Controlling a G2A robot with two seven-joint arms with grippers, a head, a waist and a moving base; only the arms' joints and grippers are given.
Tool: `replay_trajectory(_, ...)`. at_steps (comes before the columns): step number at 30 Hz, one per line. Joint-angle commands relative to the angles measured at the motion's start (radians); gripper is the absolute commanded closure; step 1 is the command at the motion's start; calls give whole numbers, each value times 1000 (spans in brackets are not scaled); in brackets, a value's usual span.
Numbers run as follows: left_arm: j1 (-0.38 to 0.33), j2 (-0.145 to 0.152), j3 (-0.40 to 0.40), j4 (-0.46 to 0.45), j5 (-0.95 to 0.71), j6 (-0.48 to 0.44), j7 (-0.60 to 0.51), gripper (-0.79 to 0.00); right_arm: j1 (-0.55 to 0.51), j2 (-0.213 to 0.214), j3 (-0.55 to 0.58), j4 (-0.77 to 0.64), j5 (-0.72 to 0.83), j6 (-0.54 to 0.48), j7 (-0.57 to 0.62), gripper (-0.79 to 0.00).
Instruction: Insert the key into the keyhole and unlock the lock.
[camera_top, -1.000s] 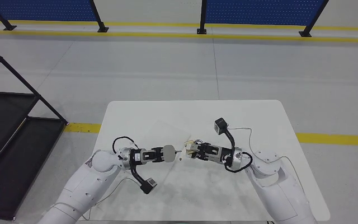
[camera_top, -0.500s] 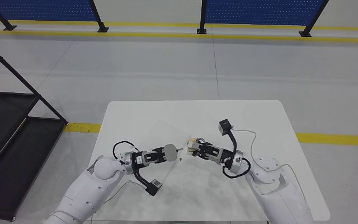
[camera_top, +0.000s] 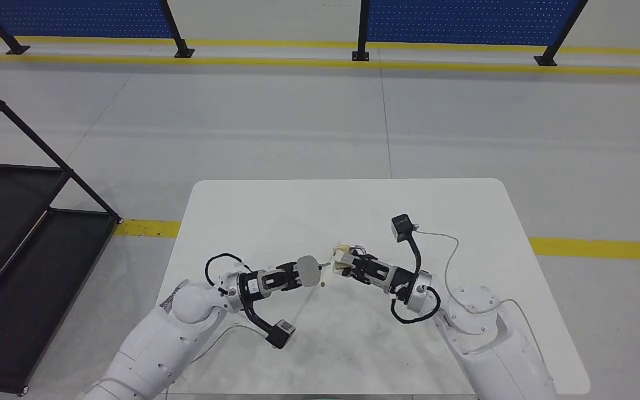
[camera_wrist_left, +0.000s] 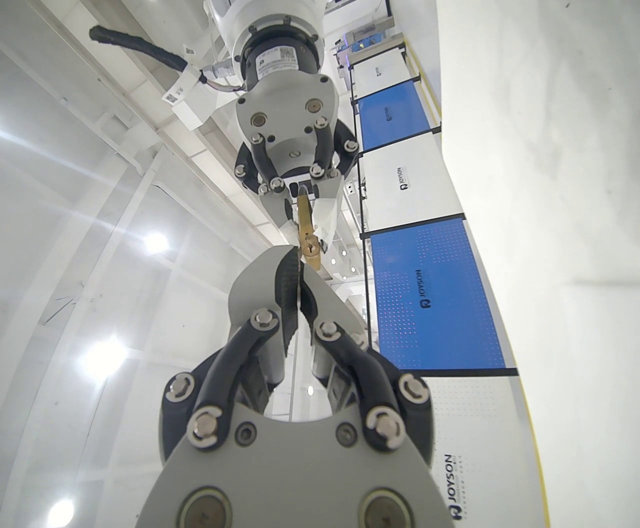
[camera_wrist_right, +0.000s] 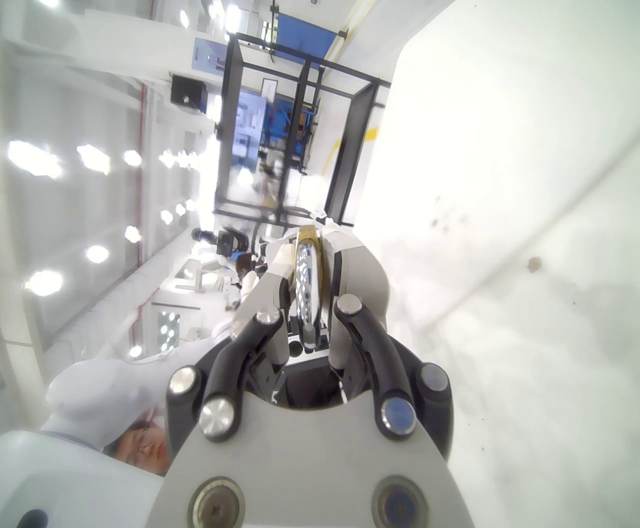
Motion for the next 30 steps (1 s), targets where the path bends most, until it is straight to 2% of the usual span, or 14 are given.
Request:
replay_trajectory(1,-1,-1,0,2,1,-2,-1,0,1,0,-2,1,-1,-2,2,0)
replay_trajectory(30,-3,-6,6,10,-7,-12,12,0,-10,10,-16,-27,-59,-31,-16,0)
